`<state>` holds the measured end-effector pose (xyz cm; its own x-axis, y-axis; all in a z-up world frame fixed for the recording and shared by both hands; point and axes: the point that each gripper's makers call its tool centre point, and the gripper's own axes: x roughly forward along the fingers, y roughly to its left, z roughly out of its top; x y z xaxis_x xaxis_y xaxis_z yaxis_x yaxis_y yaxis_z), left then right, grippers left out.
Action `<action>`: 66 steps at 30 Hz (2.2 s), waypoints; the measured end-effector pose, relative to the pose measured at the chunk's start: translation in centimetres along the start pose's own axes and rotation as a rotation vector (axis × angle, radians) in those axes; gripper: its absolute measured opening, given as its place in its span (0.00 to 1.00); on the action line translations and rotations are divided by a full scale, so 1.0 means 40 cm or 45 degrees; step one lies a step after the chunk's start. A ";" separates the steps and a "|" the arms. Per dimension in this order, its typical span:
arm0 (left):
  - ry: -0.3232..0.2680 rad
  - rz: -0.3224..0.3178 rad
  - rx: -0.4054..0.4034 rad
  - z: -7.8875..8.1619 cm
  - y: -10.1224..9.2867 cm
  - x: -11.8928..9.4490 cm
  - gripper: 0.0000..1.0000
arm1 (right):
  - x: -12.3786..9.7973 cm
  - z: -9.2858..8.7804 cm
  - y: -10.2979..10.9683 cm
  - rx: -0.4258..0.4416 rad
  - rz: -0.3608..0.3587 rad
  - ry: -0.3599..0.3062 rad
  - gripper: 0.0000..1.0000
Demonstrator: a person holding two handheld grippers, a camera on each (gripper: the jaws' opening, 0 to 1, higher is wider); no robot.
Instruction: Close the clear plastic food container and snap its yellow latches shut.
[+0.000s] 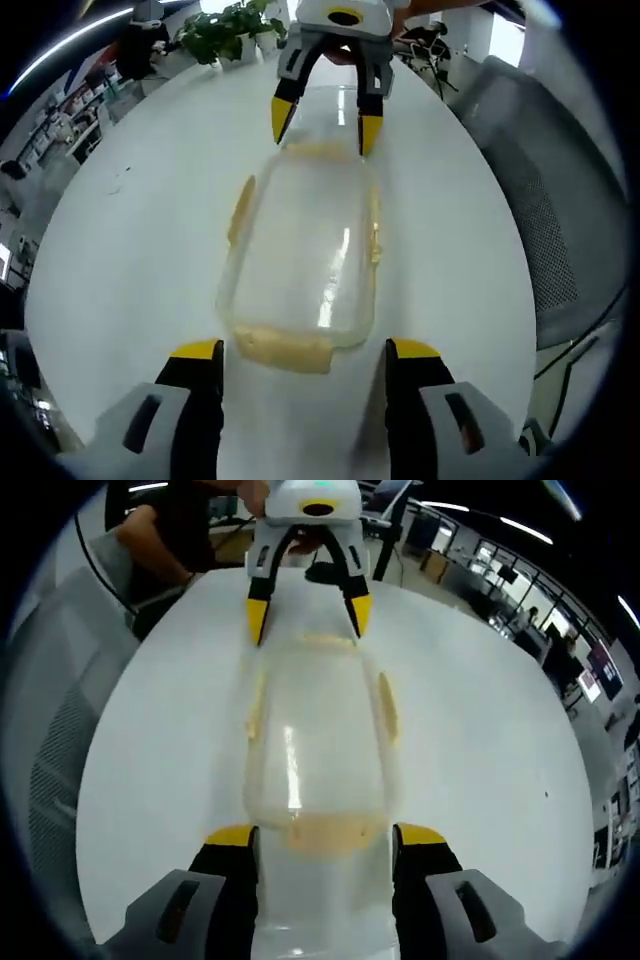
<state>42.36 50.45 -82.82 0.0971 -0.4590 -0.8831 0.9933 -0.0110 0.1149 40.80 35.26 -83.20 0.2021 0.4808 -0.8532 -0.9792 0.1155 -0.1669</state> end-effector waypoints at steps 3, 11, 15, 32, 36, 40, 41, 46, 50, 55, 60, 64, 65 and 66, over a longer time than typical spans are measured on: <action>0.014 0.005 0.017 -0.001 0.016 0.001 0.62 | 0.004 -0.004 -0.005 0.016 0.021 0.020 0.52; 0.068 -0.056 0.057 -0.012 0.017 0.013 0.57 | 0.012 -0.006 -0.003 0.038 0.098 0.058 0.50; 0.064 -0.084 0.059 -0.009 0.015 0.016 0.56 | 0.012 -0.010 0.007 0.050 0.142 0.077 0.47; 0.084 -0.171 0.084 -0.017 -0.008 0.032 0.40 | 0.014 -0.015 0.016 0.063 0.202 0.110 0.40; 0.104 -0.164 0.087 -0.015 -0.009 0.025 0.40 | 0.014 -0.015 0.016 0.050 0.207 0.122 0.39; 0.118 -0.161 0.087 -0.017 -0.010 0.024 0.40 | 0.013 -0.016 0.016 0.048 0.208 0.117 0.38; 0.120 -0.159 0.088 -0.018 -0.010 0.023 0.40 | 0.013 -0.016 0.017 0.045 0.208 0.119 0.38; 0.105 -0.150 0.075 -0.020 -0.009 0.017 0.39 | 0.013 -0.014 0.018 0.045 0.208 0.127 0.39; 0.124 -0.124 0.080 -0.018 -0.010 0.015 0.39 | 0.012 -0.015 0.019 0.051 0.205 0.123 0.38; 0.121 -0.104 0.067 -0.019 -0.012 0.011 0.39 | 0.009 -0.016 0.023 0.026 0.204 0.127 0.38; 0.122 -0.111 0.049 -0.006 -0.025 0.007 0.39 | -0.005 -0.024 0.028 0.015 0.211 0.129 0.38; 0.090 -0.099 0.069 0.019 -0.026 -0.004 0.39 | -0.016 -0.036 0.028 -0.003 0.200 0.146 0.38; 0.091 -0.099 0.070 0.020 -0.025 -0.003 0.39 | -0.018 -0.035 0.028 0.000 0.200 0.144 0.38; 0.098 -0.093 0.080 0.019 -0.024 -0.003 0.39 | -0.023 -0.032 0.028 0.010 0.201 0.134 0.38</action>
<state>41.35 49.84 -82.48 0.0312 -0.3852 -0.9223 0.9923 -0.0989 0.0749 39.49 33.84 -83.25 0.0424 0.3999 -0.9156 -0.9983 0.0529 -0.0232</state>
